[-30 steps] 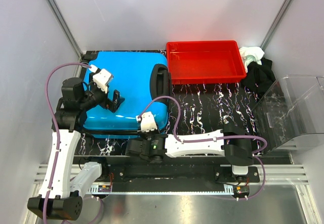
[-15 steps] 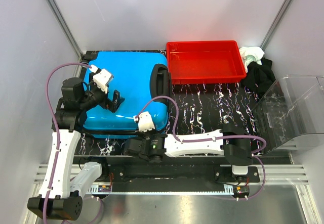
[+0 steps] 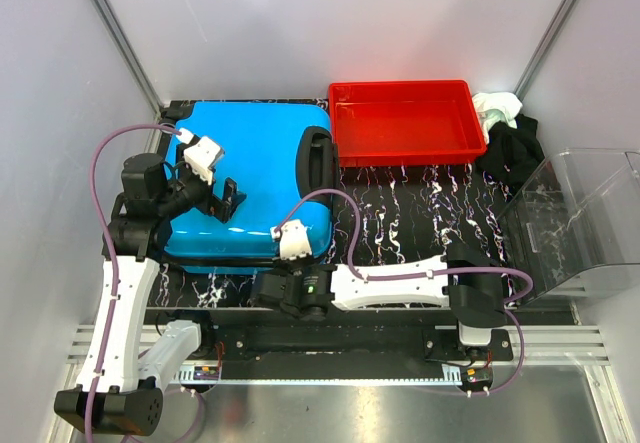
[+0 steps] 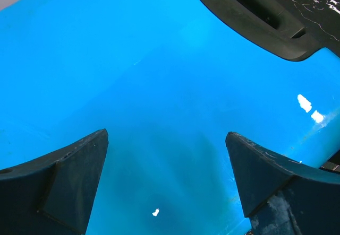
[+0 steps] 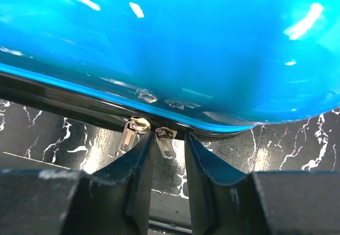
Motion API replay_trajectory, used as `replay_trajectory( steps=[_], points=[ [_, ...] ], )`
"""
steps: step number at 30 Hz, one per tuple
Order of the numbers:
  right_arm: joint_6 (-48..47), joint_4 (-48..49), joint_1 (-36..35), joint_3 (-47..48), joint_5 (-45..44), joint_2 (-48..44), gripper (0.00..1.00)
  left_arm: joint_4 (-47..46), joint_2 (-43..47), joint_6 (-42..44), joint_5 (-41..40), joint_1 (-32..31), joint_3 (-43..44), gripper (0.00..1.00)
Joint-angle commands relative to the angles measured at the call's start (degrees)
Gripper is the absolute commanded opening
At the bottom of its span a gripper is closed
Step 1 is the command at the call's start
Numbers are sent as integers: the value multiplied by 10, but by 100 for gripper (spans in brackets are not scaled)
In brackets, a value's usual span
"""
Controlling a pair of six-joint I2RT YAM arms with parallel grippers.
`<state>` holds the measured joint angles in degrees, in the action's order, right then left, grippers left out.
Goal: Open, take out, and arrange the luggage
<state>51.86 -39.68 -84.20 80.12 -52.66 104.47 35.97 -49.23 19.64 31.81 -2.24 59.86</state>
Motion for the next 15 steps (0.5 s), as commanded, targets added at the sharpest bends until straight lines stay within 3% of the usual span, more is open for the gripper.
replay_trajectory(
  steps=[1,15],
  points=[
    [33,-31,21,-11,-30,-37,34,-20,3,5,12,-2,3,98],
    [47,-58,22,-46,-36,-81,34,-20,3,7,11,-2,3,98]
  ],
)
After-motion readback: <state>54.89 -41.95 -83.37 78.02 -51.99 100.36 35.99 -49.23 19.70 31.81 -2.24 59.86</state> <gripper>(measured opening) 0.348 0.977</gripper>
